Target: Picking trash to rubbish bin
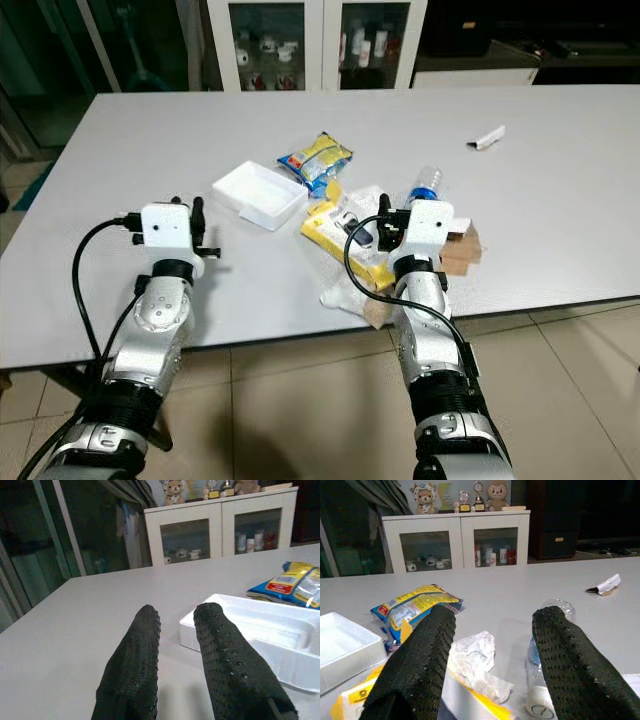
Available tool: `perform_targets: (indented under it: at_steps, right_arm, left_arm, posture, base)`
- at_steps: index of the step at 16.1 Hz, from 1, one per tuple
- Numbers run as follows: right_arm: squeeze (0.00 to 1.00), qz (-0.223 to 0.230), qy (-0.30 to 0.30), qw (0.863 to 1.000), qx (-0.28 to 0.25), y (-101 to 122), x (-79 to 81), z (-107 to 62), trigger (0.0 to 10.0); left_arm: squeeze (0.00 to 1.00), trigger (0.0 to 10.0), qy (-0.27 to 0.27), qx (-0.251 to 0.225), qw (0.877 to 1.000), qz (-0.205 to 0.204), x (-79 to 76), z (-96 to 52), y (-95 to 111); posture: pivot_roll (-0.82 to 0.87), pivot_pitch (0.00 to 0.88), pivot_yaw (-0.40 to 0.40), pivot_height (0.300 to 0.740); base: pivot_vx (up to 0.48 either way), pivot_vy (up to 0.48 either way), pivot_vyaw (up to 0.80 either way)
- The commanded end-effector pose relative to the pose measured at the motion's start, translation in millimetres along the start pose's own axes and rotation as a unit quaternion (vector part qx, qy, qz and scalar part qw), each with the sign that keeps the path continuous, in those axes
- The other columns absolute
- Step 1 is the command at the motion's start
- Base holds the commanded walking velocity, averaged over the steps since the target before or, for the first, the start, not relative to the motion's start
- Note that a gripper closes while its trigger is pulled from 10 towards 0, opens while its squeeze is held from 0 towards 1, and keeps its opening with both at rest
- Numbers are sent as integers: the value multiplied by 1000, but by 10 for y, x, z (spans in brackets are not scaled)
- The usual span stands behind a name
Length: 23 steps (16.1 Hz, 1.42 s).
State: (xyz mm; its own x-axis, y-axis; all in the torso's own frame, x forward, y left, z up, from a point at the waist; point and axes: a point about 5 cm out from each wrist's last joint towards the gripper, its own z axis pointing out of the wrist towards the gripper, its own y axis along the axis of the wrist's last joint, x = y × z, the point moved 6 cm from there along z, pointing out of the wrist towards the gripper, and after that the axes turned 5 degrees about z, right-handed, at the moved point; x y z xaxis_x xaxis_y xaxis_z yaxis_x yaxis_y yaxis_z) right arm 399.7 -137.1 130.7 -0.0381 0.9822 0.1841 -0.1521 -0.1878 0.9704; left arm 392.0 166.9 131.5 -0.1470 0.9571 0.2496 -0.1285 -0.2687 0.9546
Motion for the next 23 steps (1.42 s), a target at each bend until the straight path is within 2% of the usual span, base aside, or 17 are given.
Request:
perform_targets:
  at_steps: [1,18,21,23]
  right_arm:
    - [0,2,-1,1000,-6,41,-17,10,10000]
    - [0,5,-1,1000,-6,43,-11,9,10000]
    - [0,6,-1,1000,-5,34,0,6,10000]
    - [0,7,-2,1000,-3,19,-5,-2,10000]
  left_arm:
    - [0,10000,-3,-4,1000,3,-23,23,44]
    - [0,10000,-10,-20,1000,7,14,49,146]
    - [0,10000,-80,-51,995,18,-25,64,279]
    - [0,10000,-158,-40,986,30,-82,74,282]
  posture:
    - [53,12,-31,740]
    - [55,24,-32,740]
    - [57,26,-27,740]
    - [61,27,-27,740]
  base:
    - [439,0,0]
    - [449,0,0]
    - [104,0,0]
    - [0,0,0]
